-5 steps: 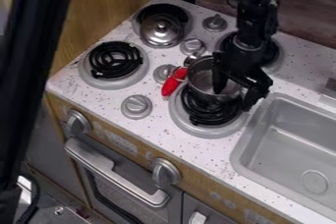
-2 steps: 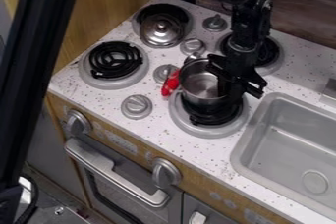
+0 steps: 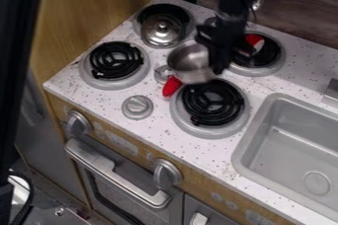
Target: Move the silver pot to the bottom left burner
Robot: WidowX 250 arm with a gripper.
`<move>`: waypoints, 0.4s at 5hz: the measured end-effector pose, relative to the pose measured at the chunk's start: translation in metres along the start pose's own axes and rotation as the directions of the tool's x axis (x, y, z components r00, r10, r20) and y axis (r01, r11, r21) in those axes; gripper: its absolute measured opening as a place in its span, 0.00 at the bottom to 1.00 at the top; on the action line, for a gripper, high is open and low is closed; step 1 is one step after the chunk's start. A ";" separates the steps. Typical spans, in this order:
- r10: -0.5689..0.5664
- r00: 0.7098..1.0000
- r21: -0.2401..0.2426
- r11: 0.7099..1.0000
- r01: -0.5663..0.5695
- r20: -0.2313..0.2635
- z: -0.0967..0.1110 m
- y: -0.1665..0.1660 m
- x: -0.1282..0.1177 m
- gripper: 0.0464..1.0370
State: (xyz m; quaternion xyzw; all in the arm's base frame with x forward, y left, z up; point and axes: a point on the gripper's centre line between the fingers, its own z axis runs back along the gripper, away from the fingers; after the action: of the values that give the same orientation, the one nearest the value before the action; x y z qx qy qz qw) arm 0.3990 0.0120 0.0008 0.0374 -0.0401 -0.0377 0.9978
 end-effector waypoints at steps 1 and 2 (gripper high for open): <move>0.083 0.996 0.051 0.995 -0.085 0.044 0.020 0.040 0.000 0.02; 0.182 0.982 0.068 0.980 -0.185 0.050 0.018 0.080 -0.011 0.02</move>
State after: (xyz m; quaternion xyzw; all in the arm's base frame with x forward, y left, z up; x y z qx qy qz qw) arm 0.3924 0.0910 0.0242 0.0688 -0.0664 0.0550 0.9939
